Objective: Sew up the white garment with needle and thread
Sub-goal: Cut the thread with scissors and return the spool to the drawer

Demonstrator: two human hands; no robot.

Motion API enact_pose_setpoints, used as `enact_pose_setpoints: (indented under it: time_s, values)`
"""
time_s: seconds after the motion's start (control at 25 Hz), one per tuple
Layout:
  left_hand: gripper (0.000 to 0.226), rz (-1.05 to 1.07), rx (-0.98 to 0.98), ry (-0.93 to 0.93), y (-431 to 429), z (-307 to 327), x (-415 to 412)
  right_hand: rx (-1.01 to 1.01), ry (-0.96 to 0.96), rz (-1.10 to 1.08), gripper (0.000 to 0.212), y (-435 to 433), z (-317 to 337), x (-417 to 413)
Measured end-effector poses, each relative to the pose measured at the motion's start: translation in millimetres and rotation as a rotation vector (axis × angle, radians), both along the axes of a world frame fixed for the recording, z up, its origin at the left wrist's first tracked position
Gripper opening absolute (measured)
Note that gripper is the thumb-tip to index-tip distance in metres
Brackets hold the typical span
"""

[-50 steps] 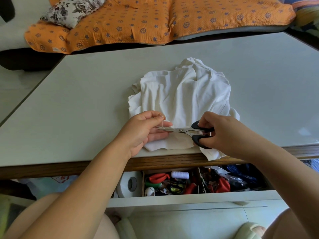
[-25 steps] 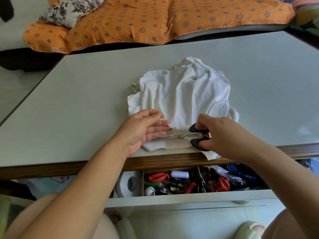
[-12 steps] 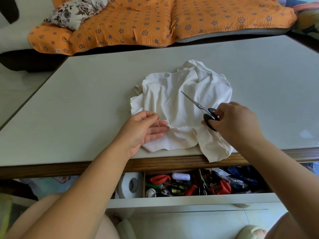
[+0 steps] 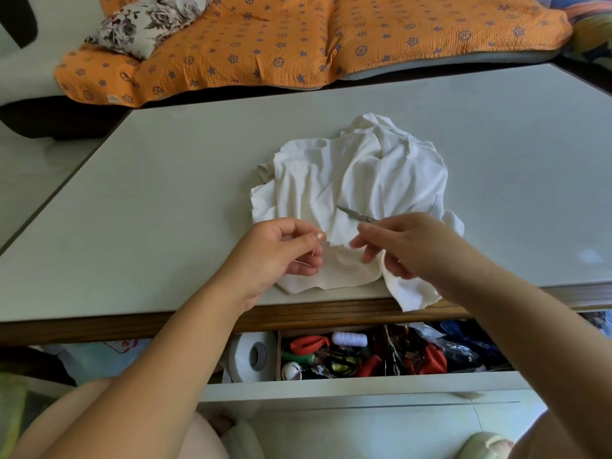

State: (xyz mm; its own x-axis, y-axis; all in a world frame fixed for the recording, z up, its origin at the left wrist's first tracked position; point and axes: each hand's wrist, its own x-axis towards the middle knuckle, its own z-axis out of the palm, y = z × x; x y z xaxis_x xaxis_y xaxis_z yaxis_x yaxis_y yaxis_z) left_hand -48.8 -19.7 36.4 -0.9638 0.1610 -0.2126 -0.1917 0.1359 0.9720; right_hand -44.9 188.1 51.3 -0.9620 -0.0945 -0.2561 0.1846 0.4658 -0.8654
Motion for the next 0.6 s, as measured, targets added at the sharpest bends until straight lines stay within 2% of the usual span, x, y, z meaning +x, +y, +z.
enact_pose_setpoints:
  time_s: [0.08, 0.16, 0.32, 0.44, 0.6]
  values:
    - [0.007, -0.09, -0.093, 0.052, 5, 4, 7, -0.179, -0.136, 0.021, 0.04, -15, -5, 7]
    - [0.009, -0.181, -0.207, 0.12, 10, 7, 13, -0.316, -0.186, -0.016, 0.04, -19, -11, 8]
    - [0.01, -0.205, -0.275, 0.179, 15, 6, 19, -0.504, -0.238, -0.064, 0.018, -19, -15, 8]
    - [0.009, -0.193, -0.285, 0.186, 15, 4, 19, -0.559, -0.282, -0.059, 0.014, -20, -16, 10]
    - [0.009, -0.215, -0.323, 0.202, 16, 0, 22, -0.53, -0.27, -0.044, 0.014, -20, -15, 12]
